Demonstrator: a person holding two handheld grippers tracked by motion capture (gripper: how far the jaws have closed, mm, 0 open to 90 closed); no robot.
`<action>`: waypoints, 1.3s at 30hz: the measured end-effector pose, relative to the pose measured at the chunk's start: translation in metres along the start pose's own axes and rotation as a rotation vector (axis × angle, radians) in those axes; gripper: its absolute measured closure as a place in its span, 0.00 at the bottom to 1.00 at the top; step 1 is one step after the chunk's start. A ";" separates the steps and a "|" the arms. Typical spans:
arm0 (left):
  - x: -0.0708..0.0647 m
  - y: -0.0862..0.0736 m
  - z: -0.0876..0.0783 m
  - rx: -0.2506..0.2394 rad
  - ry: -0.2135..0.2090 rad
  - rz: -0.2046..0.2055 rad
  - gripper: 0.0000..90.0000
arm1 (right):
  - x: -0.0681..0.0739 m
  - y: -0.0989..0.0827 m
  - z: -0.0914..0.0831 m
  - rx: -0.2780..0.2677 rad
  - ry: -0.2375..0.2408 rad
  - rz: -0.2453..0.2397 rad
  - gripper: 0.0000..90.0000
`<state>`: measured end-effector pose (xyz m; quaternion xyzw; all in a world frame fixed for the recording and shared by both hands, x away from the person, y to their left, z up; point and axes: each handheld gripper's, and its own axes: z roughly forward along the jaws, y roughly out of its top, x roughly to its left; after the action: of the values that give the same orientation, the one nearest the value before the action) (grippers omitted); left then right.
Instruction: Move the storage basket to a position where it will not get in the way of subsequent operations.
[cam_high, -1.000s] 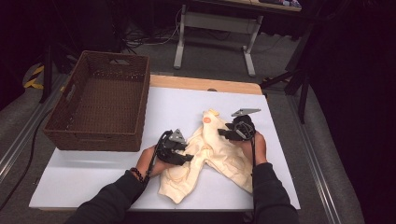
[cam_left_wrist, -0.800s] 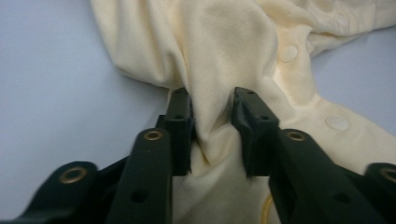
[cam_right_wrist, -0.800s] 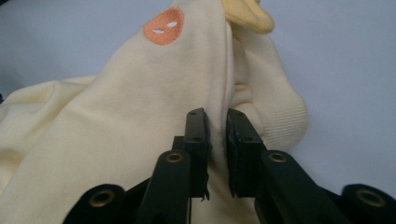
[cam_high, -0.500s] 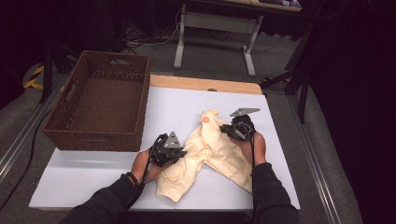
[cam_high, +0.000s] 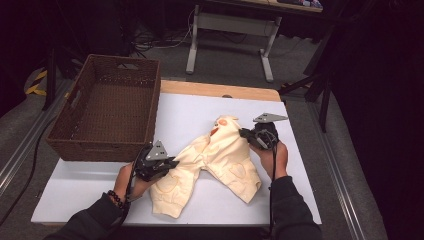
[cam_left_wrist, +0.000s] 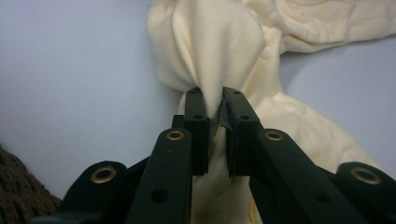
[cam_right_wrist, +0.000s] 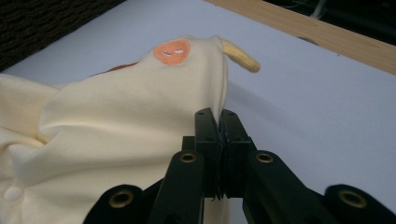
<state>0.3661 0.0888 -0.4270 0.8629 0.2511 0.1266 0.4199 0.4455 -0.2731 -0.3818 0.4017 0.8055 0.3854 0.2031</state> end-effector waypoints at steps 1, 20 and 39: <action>-0.002 -0.001 -0.001 -0.001 -0.008 0.000 0.91 | -0.001 -0.001 -0.001 0.004 -0.002 0.007 0.98; -0.014 -0.014 0.007 -0.004 -0.029 0.043 0.89 | -0.006 -0.053 -0.009 -0.090 -0.010 0.066 0.92; -0.026 -0.019 0.013 0.019 -0.074 0.070 0.89 | 0.008 -0.083 -0.041 -0.034 -0.006 0.008 0.74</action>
<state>0.3435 0.0758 -0.4505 0.8792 0.2063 0.1068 0.4161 0.3739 -0.3172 -0.4215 0.4026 0.7966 0.3987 0.2107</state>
